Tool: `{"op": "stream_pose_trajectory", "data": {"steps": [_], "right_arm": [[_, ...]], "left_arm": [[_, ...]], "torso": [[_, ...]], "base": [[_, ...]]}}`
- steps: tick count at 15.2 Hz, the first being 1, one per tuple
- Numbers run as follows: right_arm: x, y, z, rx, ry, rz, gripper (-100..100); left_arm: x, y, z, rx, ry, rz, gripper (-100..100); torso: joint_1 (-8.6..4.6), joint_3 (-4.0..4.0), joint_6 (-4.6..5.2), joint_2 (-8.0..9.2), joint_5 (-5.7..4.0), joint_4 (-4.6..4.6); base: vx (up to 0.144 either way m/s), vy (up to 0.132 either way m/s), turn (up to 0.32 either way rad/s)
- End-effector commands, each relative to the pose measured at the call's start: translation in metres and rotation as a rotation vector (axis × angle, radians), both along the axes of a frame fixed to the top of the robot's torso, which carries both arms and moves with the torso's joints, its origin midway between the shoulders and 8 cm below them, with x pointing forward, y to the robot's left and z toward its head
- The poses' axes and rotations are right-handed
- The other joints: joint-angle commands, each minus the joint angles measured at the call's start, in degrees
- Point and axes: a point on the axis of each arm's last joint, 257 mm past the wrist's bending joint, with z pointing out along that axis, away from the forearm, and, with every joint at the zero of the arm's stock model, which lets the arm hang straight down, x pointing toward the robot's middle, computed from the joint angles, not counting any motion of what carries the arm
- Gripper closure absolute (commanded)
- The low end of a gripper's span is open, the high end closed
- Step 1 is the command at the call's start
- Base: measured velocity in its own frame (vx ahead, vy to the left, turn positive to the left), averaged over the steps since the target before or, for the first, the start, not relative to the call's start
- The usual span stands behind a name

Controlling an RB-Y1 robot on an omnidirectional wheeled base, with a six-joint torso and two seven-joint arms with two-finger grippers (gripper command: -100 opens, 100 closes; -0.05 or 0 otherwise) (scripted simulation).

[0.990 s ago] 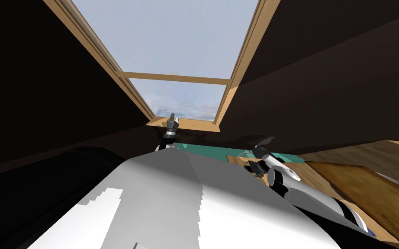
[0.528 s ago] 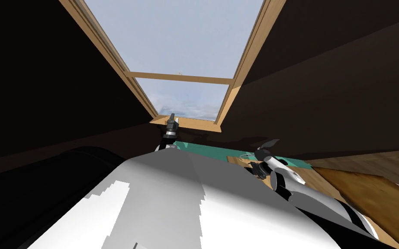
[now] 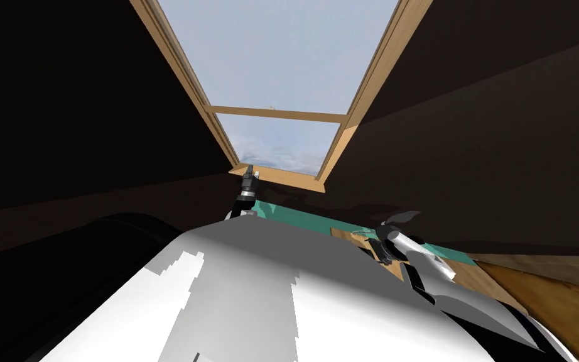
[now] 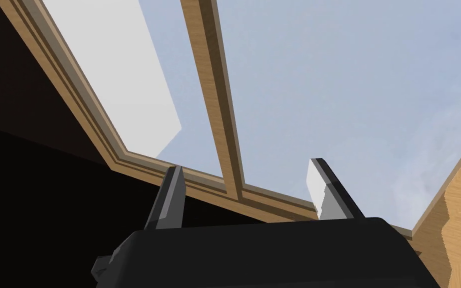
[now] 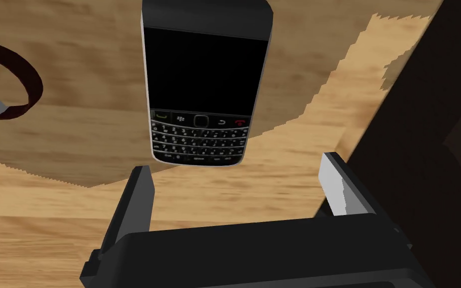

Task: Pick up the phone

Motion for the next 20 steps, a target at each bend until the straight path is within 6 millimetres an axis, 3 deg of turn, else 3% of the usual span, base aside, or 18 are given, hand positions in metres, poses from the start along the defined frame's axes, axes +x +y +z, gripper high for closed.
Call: {"op": "stream_pose_trajectory", "data": {"steps": [1,2,3,5,7,10,11,14,15,18,19,20], "right_arm": [[-0.002,-0.002,0.001,-0.008,-0.009,-0.023,-100],[-0.001,0.001,-0.001,0.001,-0.014,-0.037,-100],[-0.011,-0.01,0.002,-0.025,-0.011,-0.042,-100],[-0.008,0.0,-0.002,-0.003,-0.019,-0.064,-100],[-0.016,-0.005,-0.001,-0.017,-0.024,-0.078,-100],[-0.016,0.004,-0.005,0.005,-0.026,-0.111,-100],[-0.027,0.0,-0.006,-0.004,-0.021,-0.121,-100],[-0.026,0.01,-0.01,0.018,-0.025,-0.149,-100],[-0.039,0.009,-0.012,0.014,-0.016,-0.161,-100],[-0.038,0.019,-0.016,0.037,-0.018,-0.189,-100],[-0.052,0.021,-0.019,0.04,-0.007,-0.2,-100],[-0.052,0.028,-0.021,0.053,-0.005,-0.209,-100]], "left_arm": [[0.0,0.0,0.0,0.0,0.0,0.0,0],[0.0,0.0,0.0,0.0,0.0,0.0,0],[0.0,0.0,0.0,0.0,0.0,0.0,0],[0.0,0.0,0.0,0.0,0.0,0.0,0],[0.0,0.0,0.0,0.0,0.0,0.0,0],[0.0,0.0,0.0,0.0,0.0,0.0,0],[0.0,0.0,0.0,0.0,0.0,0.0,0],[0.0,0.0,0.0,0.0,0.0,0.0,0],[0.0,0.0,0.0,0.0,0.0,0.0,0],[0.0,0.0,0.0,0.0,0.0,0.0,0],[0.0,0.0,0.0,0.0,0.0,0.0,0],[0.0,0.0,0.0,0.0,0.0,0.0,0]], "torso": [[0.0,0.0,0.0,0.0,0.0,0.0],[-0.02,0.01,0.0,0.01,0.0,0.01],[-0.04,-0.01,0.05,-0.03,-0.01,0.0],[-0.07,0.03,0.03,0.06,-0.01,0.01],[-0.03,-0.02,0.08,-0.04,-0.01,-0.01],[-0.02,-0.01,0.05,-0.01,-0.01,0.0],[0.01,-0.03,0.08,-0.07,0.0,-0.01],[-0.04,-0.02,0.05,-0.03,-0.01,-0.01],[-0.01,-0.04,0.08,-0.08,-0.01,-0.02],[-0.02,0.0,0.06,-0.01,-0.01,0.0],[0.01,-0.02,0.08,-0.04,-0.01,-0.01],[0.02,-0.01,0.0,-0.02,0.0,-0.01]], "base": [[-0.073,-0.042,0.3],[-0.052,-0.046,0.106],[-0.077,-0.046,0.264],[-0.08,-0.048,0.175],[-0.05,-0.03,0.114],[-0.062,-0.029,0.139],[-0.055,-0.028,0.197],[-0.059,-0.032,0.146],[-0.05,-0.025,0.219],[-0.07,-0.024,0.138],[-0.07,-0.014,0.269],[-0.087,-0.032,0.292]]}}
